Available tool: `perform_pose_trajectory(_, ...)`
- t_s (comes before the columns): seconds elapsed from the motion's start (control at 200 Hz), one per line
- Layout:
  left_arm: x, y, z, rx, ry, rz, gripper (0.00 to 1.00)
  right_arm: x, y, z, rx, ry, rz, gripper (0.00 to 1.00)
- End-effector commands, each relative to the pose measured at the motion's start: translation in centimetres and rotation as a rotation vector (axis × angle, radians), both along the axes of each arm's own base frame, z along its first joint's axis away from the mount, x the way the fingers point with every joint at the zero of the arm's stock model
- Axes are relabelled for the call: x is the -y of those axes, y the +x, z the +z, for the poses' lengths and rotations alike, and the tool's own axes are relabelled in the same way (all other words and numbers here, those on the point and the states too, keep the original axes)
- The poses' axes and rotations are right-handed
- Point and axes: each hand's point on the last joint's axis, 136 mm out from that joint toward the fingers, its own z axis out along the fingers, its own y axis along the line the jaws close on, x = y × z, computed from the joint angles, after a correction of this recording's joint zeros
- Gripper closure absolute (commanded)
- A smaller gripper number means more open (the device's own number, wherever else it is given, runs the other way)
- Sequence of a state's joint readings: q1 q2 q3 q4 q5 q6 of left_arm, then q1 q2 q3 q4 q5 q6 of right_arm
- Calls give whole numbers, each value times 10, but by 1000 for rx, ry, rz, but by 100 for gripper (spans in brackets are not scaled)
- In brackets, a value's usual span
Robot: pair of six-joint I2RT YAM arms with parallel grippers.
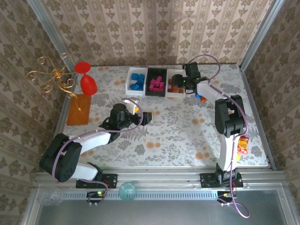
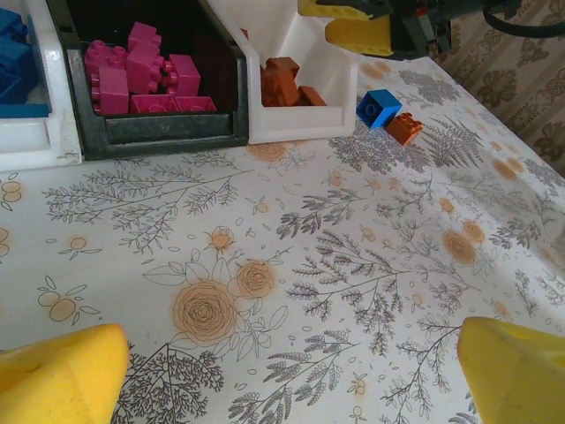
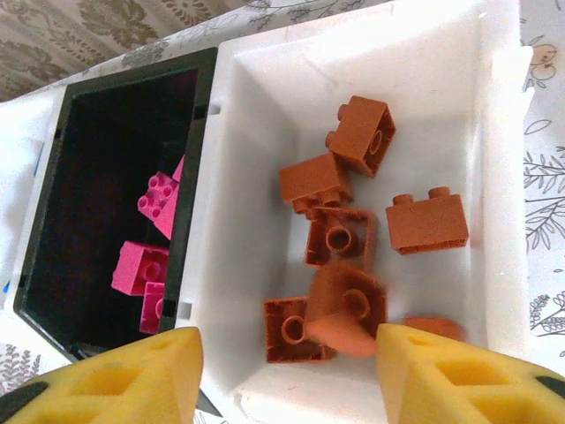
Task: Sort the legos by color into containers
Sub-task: Place the lego in the container, then pick up the lego from the top-right of the table.
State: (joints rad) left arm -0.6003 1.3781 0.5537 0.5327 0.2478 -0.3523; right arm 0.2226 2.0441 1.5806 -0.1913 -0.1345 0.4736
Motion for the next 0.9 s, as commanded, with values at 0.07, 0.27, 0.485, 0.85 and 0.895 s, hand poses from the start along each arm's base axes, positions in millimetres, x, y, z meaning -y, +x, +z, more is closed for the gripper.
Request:
perform_pose_trajectory(0.07, 3, -3, 19, 34, -61, -21, 3, 14, -12, 52, 102, -31, -23, 37)
perform_pose_trajectory(0.27, 23, -14, 26, 36, -112, -134, 3, 62, -56, 41, 116, -128, -92, 31)
perform_pose_trajectory(0.485, 63, -37, 24, 48, -86, -284, 4, 142, -85, -7, -59, -251, -162, 26)
perform_pose_trajectory(0.85, 70, -41, 16, 49, -45, -292, 5, 162, -76, -69, -297, -284, -67, 25)
perform_pose_trajectory(0.895, 68, -40, 16, 52, -38, -286, 5, 163, -75, -74, -312, -297, -54, 26)
